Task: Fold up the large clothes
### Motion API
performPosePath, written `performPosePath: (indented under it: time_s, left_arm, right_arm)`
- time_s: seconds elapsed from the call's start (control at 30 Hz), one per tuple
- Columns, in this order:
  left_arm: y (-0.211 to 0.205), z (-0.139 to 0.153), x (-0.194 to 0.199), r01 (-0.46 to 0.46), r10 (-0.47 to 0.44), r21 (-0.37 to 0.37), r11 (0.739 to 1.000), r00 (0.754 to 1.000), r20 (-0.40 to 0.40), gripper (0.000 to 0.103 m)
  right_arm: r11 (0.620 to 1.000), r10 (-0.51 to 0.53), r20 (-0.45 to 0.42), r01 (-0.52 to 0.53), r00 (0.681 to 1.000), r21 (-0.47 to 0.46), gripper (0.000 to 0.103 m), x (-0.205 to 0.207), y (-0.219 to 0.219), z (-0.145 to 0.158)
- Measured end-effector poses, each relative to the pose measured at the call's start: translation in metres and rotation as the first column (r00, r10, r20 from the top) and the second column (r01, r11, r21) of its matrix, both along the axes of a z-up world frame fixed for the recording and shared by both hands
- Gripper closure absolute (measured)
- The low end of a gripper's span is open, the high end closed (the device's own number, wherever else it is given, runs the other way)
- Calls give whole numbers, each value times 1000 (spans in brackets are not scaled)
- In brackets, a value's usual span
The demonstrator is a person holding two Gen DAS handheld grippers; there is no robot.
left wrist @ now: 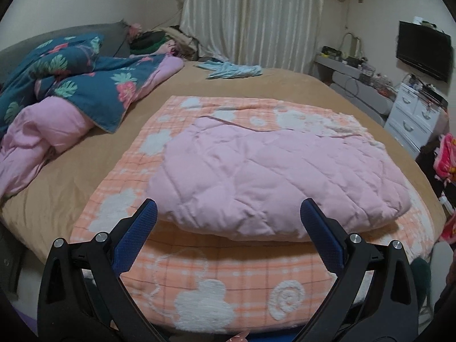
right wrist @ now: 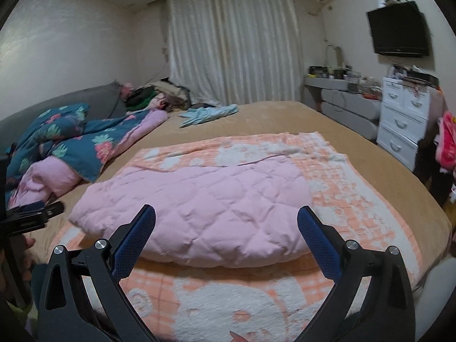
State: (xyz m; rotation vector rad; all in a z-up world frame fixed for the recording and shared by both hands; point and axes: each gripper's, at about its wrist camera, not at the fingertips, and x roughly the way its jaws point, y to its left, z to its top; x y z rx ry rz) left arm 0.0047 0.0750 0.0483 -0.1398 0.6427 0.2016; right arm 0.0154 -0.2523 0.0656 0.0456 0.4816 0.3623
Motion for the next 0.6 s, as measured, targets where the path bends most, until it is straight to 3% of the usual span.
performPosePath:
  time_s: [0.33,0.6]
  left_arm:
    - [-52,-23,-1,126,-126,4,992,991,-37,9]
    - [-59,-33,1,141,-141,4,990,988,-65,9]
  right_arm:
    - [995,71,-66,-75,995,-60,4,-17,44,-25]
    - [991,109,-122,-118,987,-68,4,-16,61,-42]
